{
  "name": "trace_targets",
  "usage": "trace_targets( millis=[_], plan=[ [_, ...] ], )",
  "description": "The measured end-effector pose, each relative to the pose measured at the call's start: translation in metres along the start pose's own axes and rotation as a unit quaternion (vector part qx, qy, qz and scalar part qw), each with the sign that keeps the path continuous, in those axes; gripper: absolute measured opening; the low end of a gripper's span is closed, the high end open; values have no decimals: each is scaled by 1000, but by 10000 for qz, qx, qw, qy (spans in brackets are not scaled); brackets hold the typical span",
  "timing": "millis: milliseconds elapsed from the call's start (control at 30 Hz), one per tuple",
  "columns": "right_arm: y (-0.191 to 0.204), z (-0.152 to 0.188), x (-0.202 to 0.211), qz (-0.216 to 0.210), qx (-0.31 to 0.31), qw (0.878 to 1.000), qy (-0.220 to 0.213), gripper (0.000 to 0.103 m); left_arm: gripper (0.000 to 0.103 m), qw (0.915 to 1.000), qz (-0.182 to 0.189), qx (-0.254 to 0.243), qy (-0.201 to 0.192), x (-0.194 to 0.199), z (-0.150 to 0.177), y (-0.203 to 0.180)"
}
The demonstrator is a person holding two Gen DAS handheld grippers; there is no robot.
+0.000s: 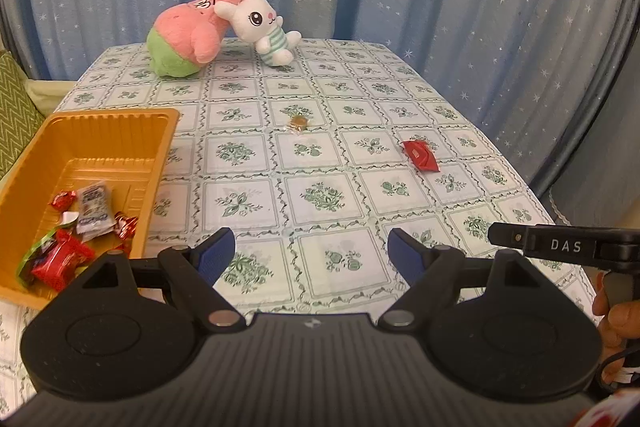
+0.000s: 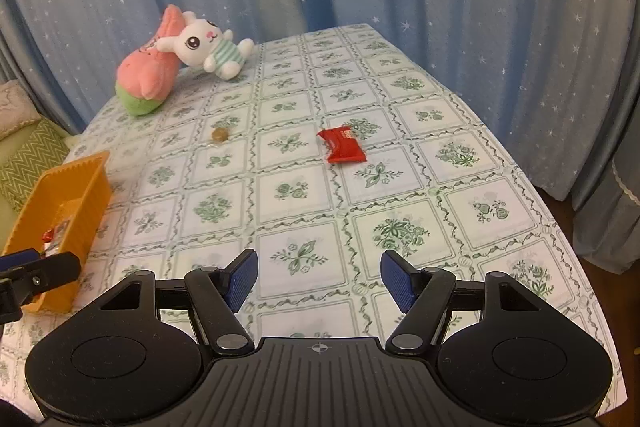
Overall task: Organize snacks
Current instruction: 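Move both open tools back toward the red candy and brown candy on the table, then grasp the red candy packet with the right tool while the left tool grasps the brown candy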
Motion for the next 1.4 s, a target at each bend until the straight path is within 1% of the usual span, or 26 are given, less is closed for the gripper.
trace_targets(
  millis=[167,300,400,600,733,800,833,967,1067,1233,1333,1367,1400],
  plan=[
    [-7,-8,-16,34,69,10000,-16,68,82,9999,-10,-112,-10,-17,-11,-2],
    [-13,-21,-32,-22,216,9995,-209,68,82,9997,-99,-196,-55,-34,-24,1],
    [-21,-33,-46,21,314,9989,-338,68,82,9995,-179,-241,-83,-49,-34,4],
    [-32,-60,-83,25,545,9973,-487,68,82,9994,-188,-268,-63,-85,-50,9],
    [-32,-77,-107,-119,671,9961,-566,68,82,9994,-184,-300,-56,-112,-59,11],
    [-31,-84,-119,-266,736,9951,-611,68,82,9993,-210,-301,-49,-124,-61,13],
    [-32,-87,-127,-335,722,9951,-586,68,82,9993,-221,-302,-22,-131,-63,13],
    [-36,-95,-154,-378,761,9952,-486,67,82,9989,-274,-381,22,-152,-68,15],
    [-35,-97,-173,-420,891,9944,-381,57,82,9990,-281,-359,6,-165,-73,17],
    [-32,-97,-193,-417,1119,9924,-287,48,82,9992,-182,-350,10,-183,-79,17],
    [-33,-95,-200,-315,1157,9926,-202,36,82,9991,-160,-388,37,-193,-81,17],
    [-34,-94,-201,-269,1167,9927,-149,27,82,9991,-156,-398,44,-196,-82,17],
    [-34,-96,-200,-233,1122,9933,-157,26,82,9990,-139,-420,44,-200,-82,17]
  ],
)
Point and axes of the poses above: each gripper's, at about its wrist camera, not at the fingertips, and x roughly against the way its jaws point, y to its left, z to its underside, the point moved 6 cm from there along -x, roughly the way its jaws point, and after that the axes turned 1 degree about y, right-handed, at the moved point
